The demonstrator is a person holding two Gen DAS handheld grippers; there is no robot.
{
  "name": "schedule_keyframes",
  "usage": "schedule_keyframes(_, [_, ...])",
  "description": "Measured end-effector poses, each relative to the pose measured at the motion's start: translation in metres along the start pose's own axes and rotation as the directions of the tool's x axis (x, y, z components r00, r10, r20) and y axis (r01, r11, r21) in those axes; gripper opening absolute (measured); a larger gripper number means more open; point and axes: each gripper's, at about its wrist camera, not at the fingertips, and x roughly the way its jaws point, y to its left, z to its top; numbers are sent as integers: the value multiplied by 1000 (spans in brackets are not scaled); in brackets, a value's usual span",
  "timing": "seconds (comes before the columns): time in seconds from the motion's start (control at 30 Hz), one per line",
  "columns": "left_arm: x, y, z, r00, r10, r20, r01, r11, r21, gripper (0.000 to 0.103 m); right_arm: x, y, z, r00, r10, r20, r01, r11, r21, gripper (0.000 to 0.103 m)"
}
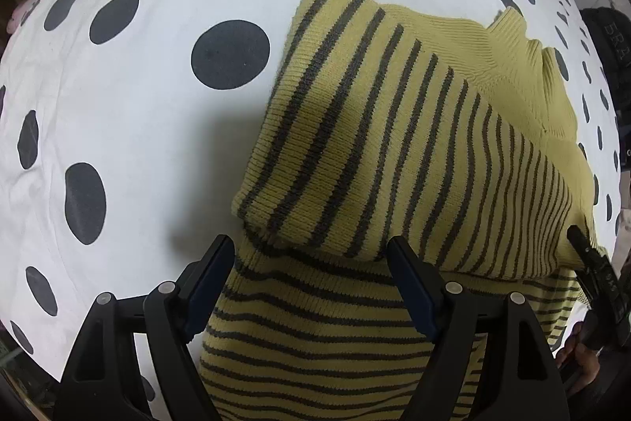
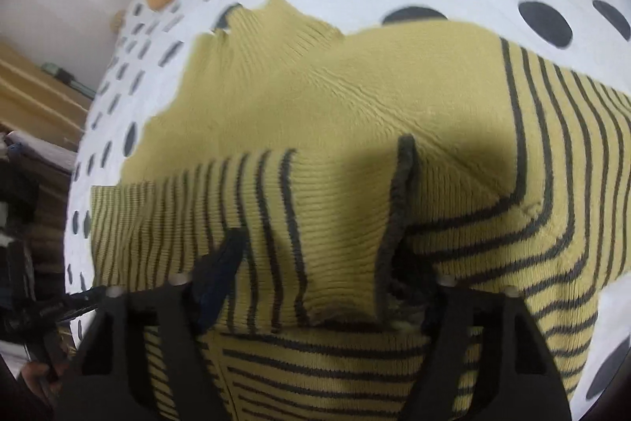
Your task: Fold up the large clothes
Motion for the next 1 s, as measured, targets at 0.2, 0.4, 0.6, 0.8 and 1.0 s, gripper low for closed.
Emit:
schedule_keyframes(0.2, [5, -8, 2, 1000, 2, -5, -2, 1000, 6, 80, -12, -25, 4, 999, 47, -5, -46, 997, 55, 12])
schedule_keyframes(0.4, [9, -11, 3, 1000, -3, -14, 3, 1000, 7, 81, -14, 8, 4, 978, -205, -28, 196, 961, -197, 10])
schedule_keyframes(0.6, [6, -8, 7, 1000, -20, -3, 20, 1000, 7, 81, -45, -14, 16, 940, -331, 81, 341, 921, -188, 10])
schedule_keyframes(0.8, [10, -28, 19, 999, -44, 13, 44, 999, 22, 81, -25, -45, 30, 948, -319, -6, 313, 936, -160, 19])
schedule_keyframes(1.0, [2, -78, 36, 987, -134, 93, 122, 984, 127, 79, -77, -47, 31, 972, -218, 92, 223, 974, -43, 28])
